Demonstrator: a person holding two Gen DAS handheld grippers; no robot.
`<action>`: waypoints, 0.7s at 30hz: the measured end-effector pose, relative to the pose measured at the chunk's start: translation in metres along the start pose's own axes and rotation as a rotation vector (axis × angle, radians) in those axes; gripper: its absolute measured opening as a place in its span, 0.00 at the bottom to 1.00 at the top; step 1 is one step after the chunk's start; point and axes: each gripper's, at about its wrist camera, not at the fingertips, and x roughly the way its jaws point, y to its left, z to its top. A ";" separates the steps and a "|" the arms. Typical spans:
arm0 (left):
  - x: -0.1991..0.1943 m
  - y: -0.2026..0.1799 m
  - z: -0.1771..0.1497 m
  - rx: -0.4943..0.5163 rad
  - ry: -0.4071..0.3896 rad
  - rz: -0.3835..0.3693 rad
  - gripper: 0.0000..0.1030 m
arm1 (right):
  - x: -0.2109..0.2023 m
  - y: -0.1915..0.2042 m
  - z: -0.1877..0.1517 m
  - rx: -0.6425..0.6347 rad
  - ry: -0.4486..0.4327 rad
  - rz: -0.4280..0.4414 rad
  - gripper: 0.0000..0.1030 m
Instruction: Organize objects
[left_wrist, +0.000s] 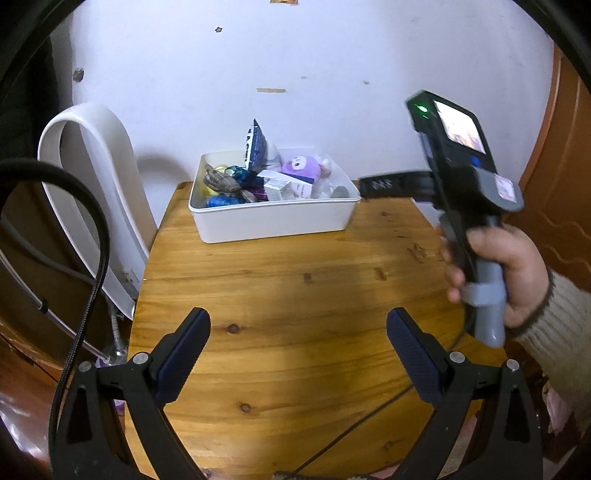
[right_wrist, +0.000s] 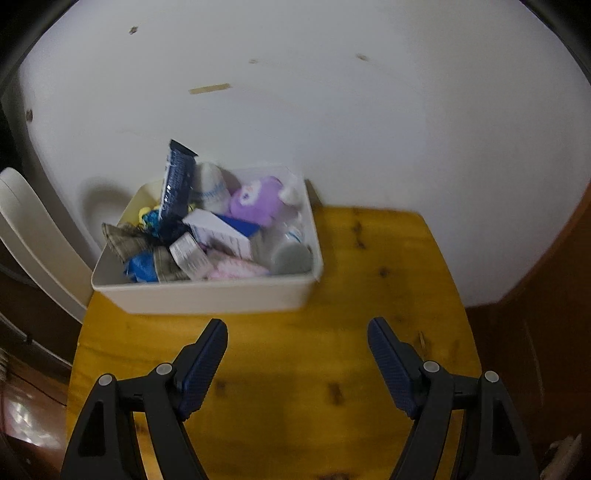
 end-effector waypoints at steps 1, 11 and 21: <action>-0.002 -0.001 -0.001 0.000 0.002 -0.005 0.94 | -0.003 -0.005 -0.004 0.008 0.004 0.003 0.77; -0.017 -0.011 -0.001 0.065 0.030 -0.071 0.94 | -0.049 -0.044 -0.053 0.039 0.022 -0.008 0.77; -0.018 -0.021 0.004 0.095 0.030 -0.066 0.94 | -0.092 -0.066 -0.103 0.111 0.052 0.059 0.77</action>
